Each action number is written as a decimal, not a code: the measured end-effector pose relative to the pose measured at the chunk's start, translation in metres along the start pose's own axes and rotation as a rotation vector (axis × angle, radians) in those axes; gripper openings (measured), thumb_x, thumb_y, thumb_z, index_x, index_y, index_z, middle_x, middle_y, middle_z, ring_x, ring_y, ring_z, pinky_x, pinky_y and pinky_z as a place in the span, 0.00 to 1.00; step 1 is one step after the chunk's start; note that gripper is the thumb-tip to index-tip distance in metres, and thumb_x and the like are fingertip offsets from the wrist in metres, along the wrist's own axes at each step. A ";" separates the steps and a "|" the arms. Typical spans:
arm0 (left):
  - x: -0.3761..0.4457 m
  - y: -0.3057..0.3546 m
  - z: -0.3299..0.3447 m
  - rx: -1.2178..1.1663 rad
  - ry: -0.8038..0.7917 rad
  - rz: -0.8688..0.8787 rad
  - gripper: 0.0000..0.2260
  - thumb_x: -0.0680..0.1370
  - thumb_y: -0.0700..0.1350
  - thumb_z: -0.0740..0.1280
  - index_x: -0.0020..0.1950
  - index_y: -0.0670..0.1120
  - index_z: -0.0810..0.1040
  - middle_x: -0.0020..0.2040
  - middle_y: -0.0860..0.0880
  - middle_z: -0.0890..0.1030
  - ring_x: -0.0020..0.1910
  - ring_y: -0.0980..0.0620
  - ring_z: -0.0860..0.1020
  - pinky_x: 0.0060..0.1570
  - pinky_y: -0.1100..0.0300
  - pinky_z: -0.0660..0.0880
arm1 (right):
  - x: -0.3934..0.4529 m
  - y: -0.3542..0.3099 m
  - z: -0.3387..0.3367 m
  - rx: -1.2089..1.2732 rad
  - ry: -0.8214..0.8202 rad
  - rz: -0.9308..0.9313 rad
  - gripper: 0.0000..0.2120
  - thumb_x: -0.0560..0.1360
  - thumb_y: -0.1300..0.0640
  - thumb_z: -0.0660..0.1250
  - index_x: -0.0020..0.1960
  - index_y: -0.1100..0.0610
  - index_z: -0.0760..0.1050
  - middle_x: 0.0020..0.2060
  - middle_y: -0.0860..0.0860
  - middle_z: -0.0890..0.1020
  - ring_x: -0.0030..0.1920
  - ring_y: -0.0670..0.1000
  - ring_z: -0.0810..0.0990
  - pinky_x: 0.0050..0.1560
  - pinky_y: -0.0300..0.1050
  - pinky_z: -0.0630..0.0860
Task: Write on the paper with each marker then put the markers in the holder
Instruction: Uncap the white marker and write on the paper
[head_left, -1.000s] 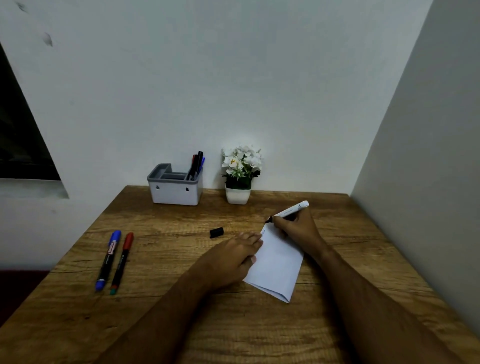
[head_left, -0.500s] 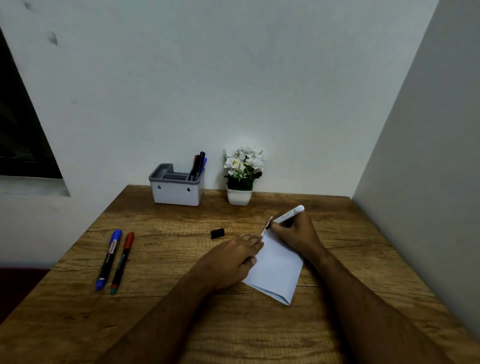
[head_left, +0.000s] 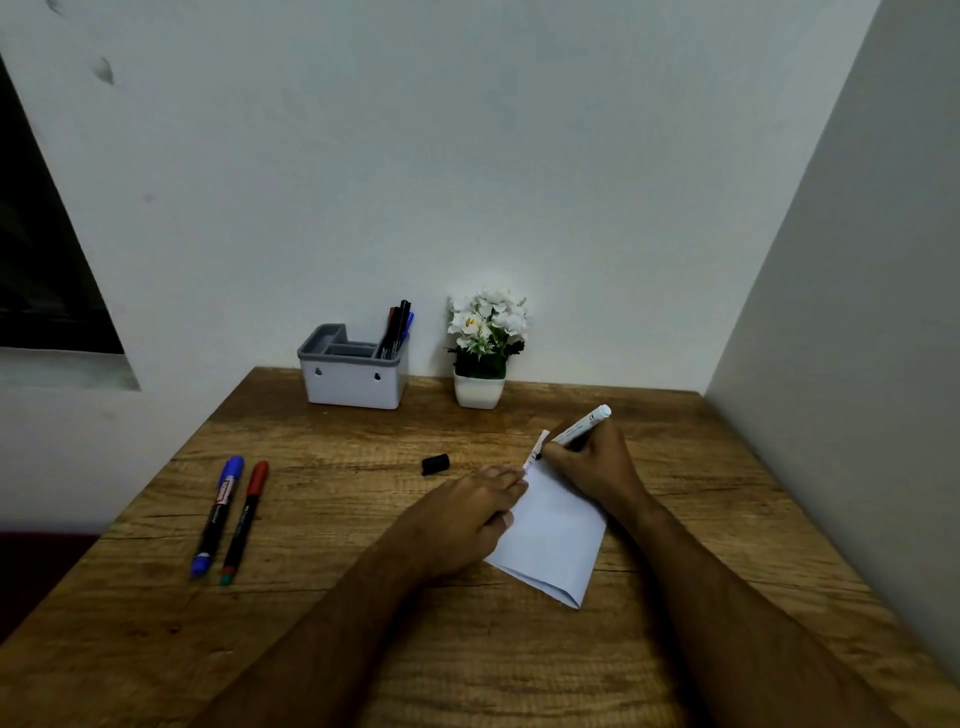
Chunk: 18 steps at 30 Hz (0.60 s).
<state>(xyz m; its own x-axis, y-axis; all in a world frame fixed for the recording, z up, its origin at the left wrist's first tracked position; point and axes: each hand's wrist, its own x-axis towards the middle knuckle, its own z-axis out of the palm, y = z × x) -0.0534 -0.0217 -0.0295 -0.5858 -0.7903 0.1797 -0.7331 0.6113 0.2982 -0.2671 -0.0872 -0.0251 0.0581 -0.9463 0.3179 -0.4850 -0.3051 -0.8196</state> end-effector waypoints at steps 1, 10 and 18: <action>0.000 0.000 0.000 -0.003 0.001 0.000 0.23 0.84 0.46 0.56 0.80 0.48 0.61 0.80 0.51 0.59 0.79 0.57 0.54 0.73 0.67 0.45 | 0.000 0.000 0.000 0.000 -0.005 -0.004 0.04 0.73 0.62 0.73 0.40 0.58 0.86 0.37 0.49 0.88 0.37 0.46 0.87 0.33 0.37 0.78; 0.000 0.000 0.000 -0.009 0.007 -0.007 0.23 0.84 0.46 0.56 0.79 0.47 0.61 0.80 0.51 0.59 0.79 0.57 0.54 0.72 0.67 0.45 | 0.004 0.005 0.002 -0.029 0.028 0.010 0.04 0.73 0.61 0.73 0.41 0.57 0.86 0.37 0.49 0.88 0.38 0.46 0.87 0.35 0.40 0.80; -0.001 -0.001 0.000 -0.015 0.007 -0.008 0.23 0.84 0.46 0.56 0.79 0.47 0.61 0.80 0.51 0.58 0.79 0.57 0.54 0.72 0.67 0.44 | 0.005 0.006 0.003 -0.036 0.045 0.037 0.03 0.74 0.60 0.74 0.43 0.57 0.86 0.38 0.49 0.88 0.37 0.45 0.87 0.34 0.39 0.80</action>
<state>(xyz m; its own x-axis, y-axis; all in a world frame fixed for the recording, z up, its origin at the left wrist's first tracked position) -0.0529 -0.0215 -0.0302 -0.5778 -0.7952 0.1840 -0.7322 0.6046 0.3136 -0.2671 -0.0939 -0.0302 0.0005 -0.9508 0.3100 -0.5168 -0.2656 -0.8139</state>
